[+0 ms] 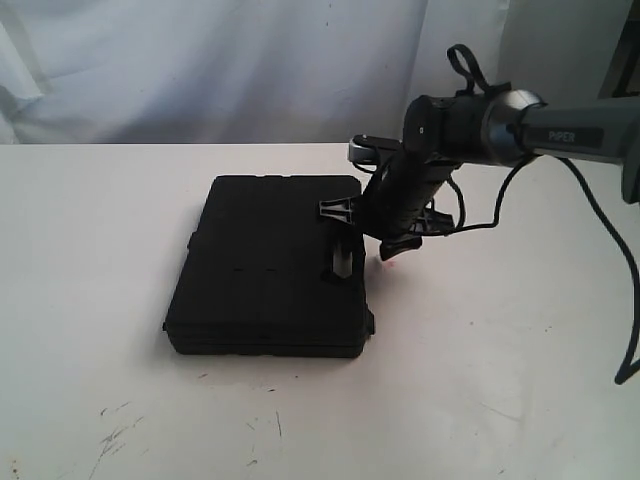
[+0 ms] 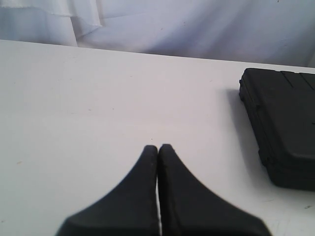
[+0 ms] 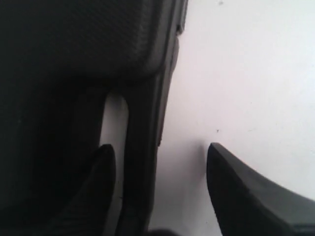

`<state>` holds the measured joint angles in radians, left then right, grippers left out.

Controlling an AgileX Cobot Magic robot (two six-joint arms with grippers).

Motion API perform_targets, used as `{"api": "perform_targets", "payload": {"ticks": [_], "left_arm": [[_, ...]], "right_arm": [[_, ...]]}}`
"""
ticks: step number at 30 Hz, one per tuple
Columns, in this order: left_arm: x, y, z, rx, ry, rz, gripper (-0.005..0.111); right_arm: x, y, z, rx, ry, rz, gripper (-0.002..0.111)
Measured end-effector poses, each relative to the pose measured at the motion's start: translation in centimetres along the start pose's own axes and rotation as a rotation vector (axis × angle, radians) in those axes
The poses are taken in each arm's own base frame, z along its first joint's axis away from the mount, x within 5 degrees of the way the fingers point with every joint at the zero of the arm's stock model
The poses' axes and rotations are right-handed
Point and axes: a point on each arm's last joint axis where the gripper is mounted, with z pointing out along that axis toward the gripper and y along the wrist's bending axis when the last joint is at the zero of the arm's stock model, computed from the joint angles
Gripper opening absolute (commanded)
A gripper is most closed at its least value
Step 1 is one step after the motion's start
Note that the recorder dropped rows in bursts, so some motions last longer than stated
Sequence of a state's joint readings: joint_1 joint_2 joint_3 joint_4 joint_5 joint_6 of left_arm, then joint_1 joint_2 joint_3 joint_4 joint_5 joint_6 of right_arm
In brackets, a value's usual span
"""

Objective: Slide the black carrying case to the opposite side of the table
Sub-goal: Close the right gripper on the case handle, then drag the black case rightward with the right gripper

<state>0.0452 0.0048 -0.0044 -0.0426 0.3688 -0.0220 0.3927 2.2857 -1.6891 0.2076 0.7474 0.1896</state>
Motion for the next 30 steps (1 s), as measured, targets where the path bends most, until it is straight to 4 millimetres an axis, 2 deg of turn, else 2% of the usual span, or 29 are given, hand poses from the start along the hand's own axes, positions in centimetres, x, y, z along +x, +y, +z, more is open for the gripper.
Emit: {"api": "perform_targets", "payload": {"ticks": [9,18,24,30], "left_arm": [[0.0,0.0,0.0,0.0,0.0,0.0,0.0],[0.0,0.0,0.0,0.0,0.0,0.0,0.0],[0.0,0.0,0.0,0.0,0.0,0.0,0.0],[0.0,0.0,0.0,0.0,0.0,0.0,0.0]], "right_arm": [[0.0,0.0,0.2,-0.006,0.001,0.009,0.034],[0.0,0.2,0.2,-0.019,0.005,0.047,0.0],[0.0,0.1,0.2,-0.02,0.013,0.062,0.0],[-0.1,-1.0,-0.3,-0.017,0.04,0.082,0.0]]}}
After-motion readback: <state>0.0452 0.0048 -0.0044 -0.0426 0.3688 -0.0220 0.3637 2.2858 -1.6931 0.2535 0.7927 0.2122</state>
